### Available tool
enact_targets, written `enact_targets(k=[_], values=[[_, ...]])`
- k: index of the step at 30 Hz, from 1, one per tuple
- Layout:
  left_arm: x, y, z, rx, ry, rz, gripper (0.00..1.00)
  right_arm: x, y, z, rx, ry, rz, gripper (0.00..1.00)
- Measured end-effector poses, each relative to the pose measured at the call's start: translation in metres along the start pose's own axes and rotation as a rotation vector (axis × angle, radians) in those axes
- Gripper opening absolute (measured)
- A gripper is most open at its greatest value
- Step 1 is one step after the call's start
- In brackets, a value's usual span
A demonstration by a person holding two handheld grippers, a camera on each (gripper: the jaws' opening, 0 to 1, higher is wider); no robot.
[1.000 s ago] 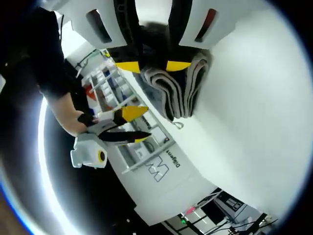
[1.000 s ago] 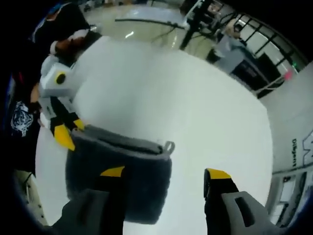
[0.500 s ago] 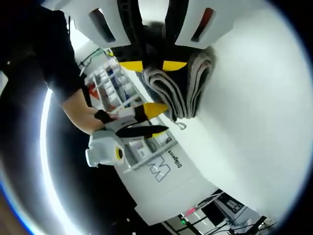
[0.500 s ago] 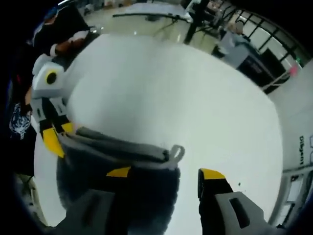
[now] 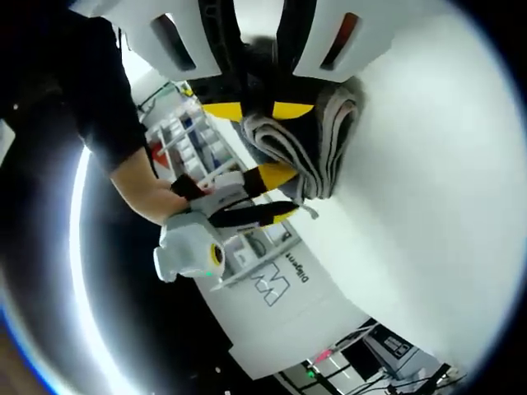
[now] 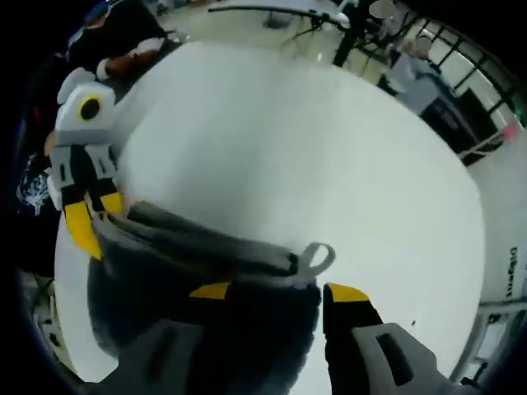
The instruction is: Open the folded towel by lifting each exposed corner and separating the folded layers until the towel lies flat within the target outline without major curled edges
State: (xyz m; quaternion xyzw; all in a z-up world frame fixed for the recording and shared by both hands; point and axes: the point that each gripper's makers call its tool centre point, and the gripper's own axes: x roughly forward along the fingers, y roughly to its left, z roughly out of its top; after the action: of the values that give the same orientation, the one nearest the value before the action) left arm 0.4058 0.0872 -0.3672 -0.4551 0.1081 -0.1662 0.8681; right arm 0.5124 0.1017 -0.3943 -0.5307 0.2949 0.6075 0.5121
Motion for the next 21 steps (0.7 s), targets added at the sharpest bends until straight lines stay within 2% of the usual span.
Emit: enact_targets(k=[6, 10, 21], values=[[-0.001, 0.001, -0.001, 0.006, 0.002, 0.001, 0.08, 0.004, 0.003, 0.002, -0.028, 0.005, 0.007, 0.34], [-0.001, 0.002, -0.001, 0.005, 0.003, 0.002, 0.08, 0.007, 0.013, 0.001, -0.034, 0.008, 0.044, 0.22], [0.0, 0.002, -0.001, 0.003, 0.003, 0.006, 0.08, 0.012, 0.012, -0.002, 0.021, 0.008, 0.053, 0.24]])
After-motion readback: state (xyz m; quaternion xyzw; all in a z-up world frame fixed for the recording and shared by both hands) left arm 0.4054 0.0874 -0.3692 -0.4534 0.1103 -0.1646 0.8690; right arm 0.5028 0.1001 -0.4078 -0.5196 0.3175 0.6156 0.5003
